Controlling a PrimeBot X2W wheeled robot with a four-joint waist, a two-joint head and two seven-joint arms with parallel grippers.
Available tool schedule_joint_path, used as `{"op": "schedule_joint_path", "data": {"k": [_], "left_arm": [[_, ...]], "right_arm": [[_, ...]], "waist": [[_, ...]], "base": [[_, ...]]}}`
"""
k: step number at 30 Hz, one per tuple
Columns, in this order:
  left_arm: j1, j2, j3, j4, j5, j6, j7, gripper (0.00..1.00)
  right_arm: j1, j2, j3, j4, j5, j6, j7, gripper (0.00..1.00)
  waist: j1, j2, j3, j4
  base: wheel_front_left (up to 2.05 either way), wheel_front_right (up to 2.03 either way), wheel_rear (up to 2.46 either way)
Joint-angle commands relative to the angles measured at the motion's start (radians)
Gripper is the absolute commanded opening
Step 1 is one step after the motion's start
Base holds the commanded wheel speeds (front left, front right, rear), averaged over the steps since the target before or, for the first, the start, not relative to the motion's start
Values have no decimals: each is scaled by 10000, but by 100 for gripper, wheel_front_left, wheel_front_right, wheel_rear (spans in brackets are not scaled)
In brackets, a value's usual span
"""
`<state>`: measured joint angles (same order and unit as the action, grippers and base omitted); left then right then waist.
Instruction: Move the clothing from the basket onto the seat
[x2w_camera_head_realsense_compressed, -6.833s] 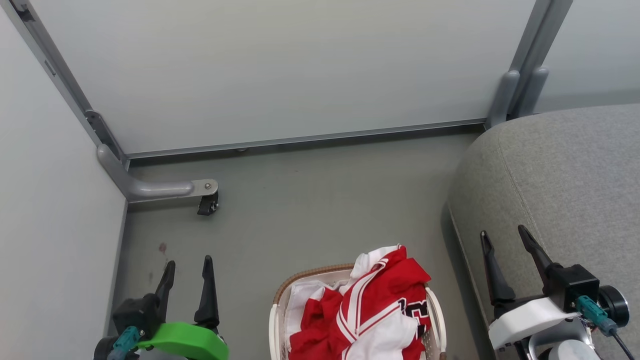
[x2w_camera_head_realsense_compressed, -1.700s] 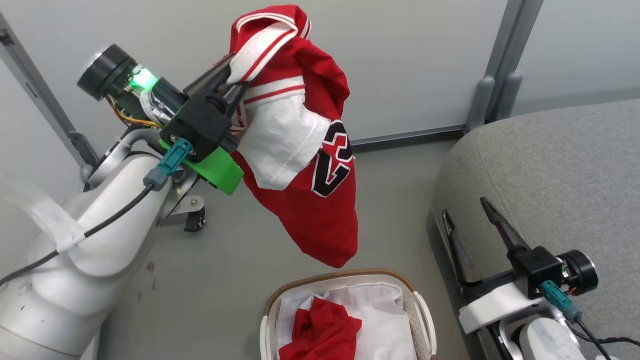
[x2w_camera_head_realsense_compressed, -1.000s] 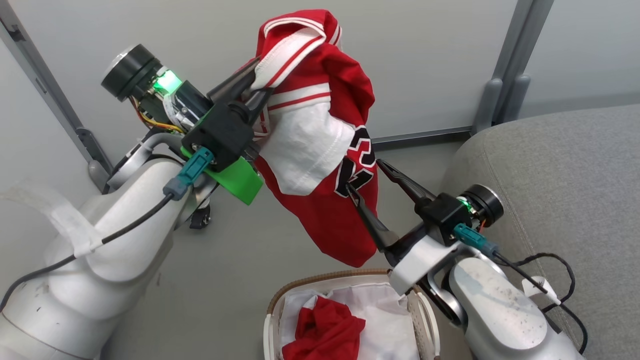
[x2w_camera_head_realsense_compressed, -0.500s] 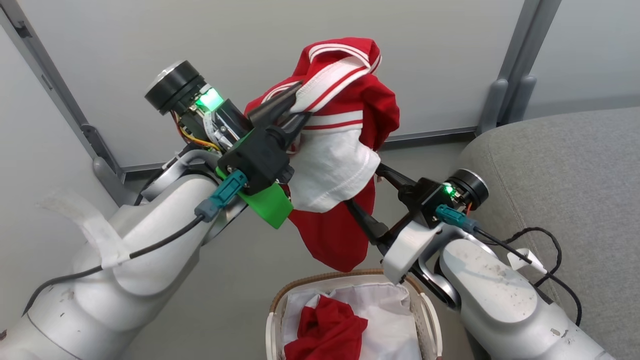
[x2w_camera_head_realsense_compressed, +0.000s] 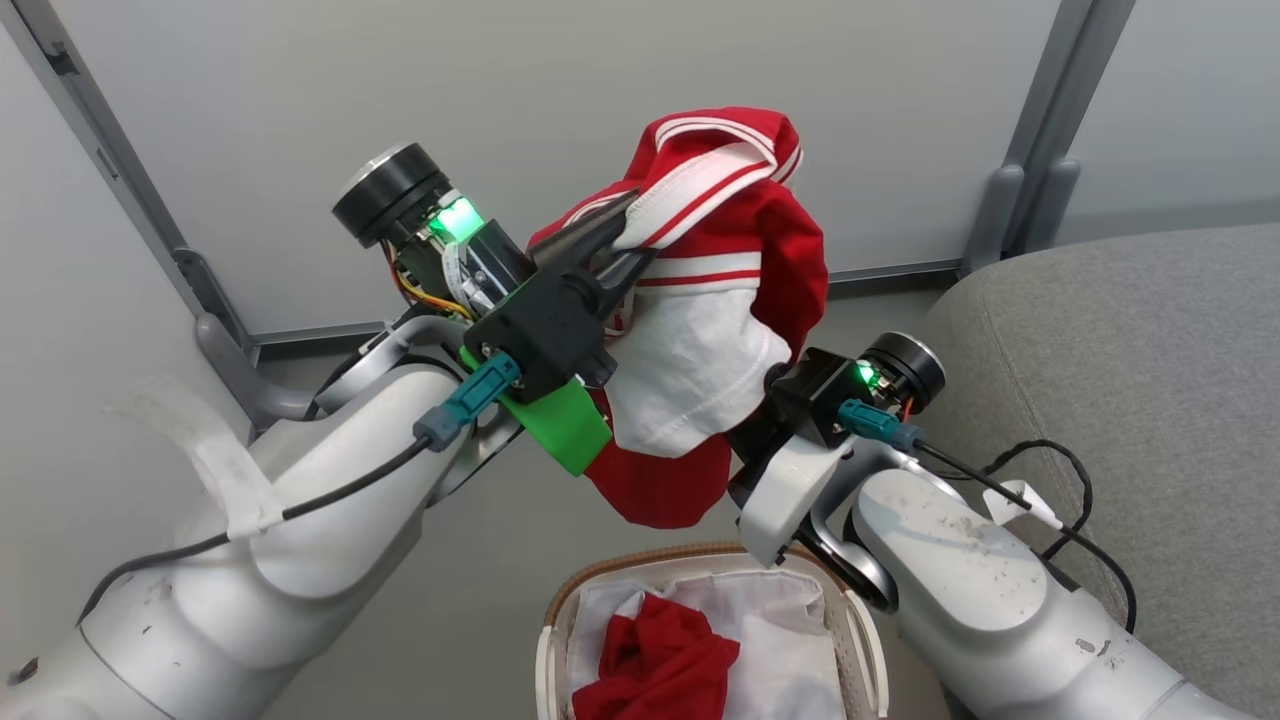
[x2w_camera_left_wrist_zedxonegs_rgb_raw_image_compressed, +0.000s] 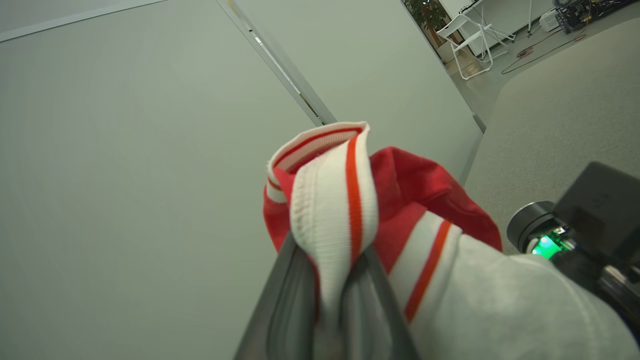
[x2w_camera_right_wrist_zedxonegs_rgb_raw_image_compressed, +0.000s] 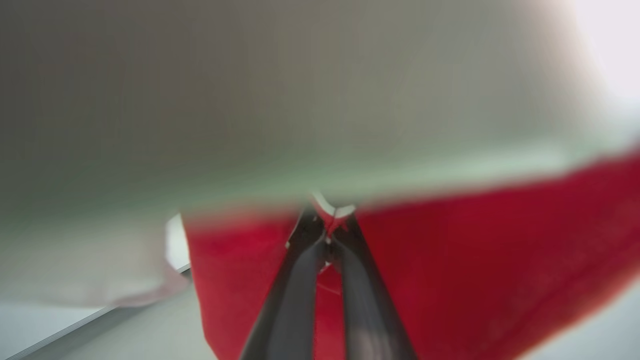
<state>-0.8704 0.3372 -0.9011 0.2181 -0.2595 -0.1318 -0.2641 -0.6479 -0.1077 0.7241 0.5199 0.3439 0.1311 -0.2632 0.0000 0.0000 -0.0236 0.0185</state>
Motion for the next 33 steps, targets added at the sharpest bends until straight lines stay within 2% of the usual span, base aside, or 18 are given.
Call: {"op": "schedule_joint_path", "data": {"k": [1,14,15,16,17,18,33], "left_arm": [[130,51,59,83,-143,23,-6,0],[531,122,295,815,-367,23,-6,0],[599,100,332,897,-411,23,-6,35],[664,93,355,972,-440,23,-6,51],[707,80,386,1025,-472,23,-6,87],[778,64,435,1116,-547,23,-5,100],[2283,-335,1246,2355,-1409,70,-6,100]], "right_arm": [[-55,-3,-8,-37,75,-7,-25,0],[369,-151,-246,-315,-48,-7,-25,0],[406,-147,-262,-325,-63,-7,-25,0],[435,-139,-293,-337,-69,-7,-25,0],[451,-136,-328,-355,-83,-7,-25,0],[459,-127,-368,-376,-92,-7,-25,0],[745,-78,-1713,-785,-588,-7,-25,0]], "waist": [[0,0,-12,-3],[0,0,-29,-105],[0,0,-25,-113],[0,0,-21,-123],[0,0,-16,-131],[0,0,-10,-141],[0,0,167,-208]], "base": [[0,0,0],[0,0,0],[0,0,0],[0,0,0],[0,0,0],[0,0,0],[0,0,0]]}}
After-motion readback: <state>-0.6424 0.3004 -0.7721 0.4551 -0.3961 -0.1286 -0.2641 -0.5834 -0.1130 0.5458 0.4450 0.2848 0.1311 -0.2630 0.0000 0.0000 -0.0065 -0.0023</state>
